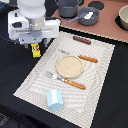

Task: Interact with the objects in diverse but meaningful ways.

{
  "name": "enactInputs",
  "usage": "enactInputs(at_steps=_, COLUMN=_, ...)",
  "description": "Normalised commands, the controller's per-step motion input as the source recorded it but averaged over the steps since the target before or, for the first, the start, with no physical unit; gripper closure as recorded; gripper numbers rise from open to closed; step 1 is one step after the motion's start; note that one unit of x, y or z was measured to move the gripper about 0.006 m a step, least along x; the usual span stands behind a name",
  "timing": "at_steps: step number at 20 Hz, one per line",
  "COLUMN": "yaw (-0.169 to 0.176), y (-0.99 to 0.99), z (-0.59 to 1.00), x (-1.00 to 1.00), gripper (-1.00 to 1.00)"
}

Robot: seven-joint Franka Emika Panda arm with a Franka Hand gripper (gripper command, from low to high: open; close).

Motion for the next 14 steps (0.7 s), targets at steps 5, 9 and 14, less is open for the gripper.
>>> enactInputs(at_steps=5, yaw=0.000, y=0.00, z=-0.33, x=-0.51, gripper=-1.00)
enactInputs(at_steps=9, yaw=-0.001, y=-0.02, z=-0.31, x=-0.35, gripper=-1.00)
enactInputs(at_steps=14, yaw=-0.035, y=-0.03, z=-0.23, x=-0.07, gripper=-1.00)
